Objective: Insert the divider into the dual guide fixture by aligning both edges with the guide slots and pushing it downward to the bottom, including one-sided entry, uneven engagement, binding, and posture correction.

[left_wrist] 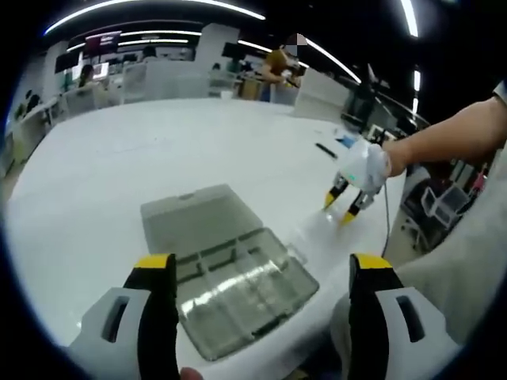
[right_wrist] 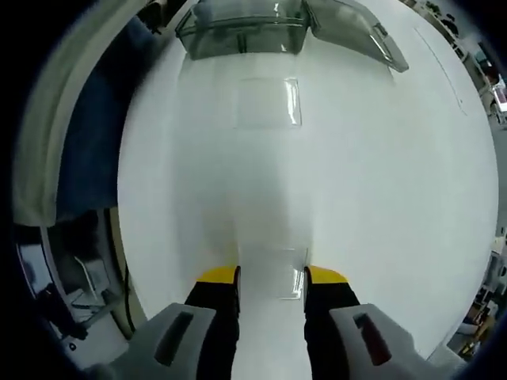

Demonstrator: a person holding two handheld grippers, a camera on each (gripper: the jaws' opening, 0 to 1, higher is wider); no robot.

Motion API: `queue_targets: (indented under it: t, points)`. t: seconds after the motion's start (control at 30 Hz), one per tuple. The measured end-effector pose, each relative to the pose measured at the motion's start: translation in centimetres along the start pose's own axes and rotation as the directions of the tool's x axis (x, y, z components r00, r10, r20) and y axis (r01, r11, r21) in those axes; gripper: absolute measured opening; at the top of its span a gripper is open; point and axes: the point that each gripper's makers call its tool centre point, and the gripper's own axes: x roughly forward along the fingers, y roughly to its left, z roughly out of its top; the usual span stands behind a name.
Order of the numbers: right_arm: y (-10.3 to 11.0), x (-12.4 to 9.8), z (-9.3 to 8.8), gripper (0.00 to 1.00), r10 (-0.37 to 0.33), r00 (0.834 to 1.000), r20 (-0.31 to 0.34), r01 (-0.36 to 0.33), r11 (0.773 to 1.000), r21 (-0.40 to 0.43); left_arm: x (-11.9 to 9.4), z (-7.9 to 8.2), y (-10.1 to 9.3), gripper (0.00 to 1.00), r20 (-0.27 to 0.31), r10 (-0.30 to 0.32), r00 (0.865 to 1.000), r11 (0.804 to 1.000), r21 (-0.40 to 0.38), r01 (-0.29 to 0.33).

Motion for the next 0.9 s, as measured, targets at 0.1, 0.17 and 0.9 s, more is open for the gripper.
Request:
queue_targets:
  t: [0.1, 0.17, 0.9]
  points:
    - [0.3, -0.3, 0.2, 0.26, -0.009, 1.0, 0.0, 0.009, 1.0, 0.001, 0.1, 0.1, -0.1, 0.87, 0.003, -0.005, 1.0, 1.0, 0.003, 0.005]
    - [0.3, -0.5, 0.3, 0.26, -0.017, 1.0, 0.001, 0.017, 1.0, 0.001, 0.1, 0.0, -0.1, 0.87, 0.002, -0.008, 1.0, 1.0, 0.004, 0.008]
    - [1.1, -4.5, 4.8, 0.26, -0.114, 0.991, 0.075, 0.116, 0.993, -0.024, -0.3, -0.6, -1.0, 0.85, 0.011, -0.05, 0.999, 0.999, -0.006, 0.05]
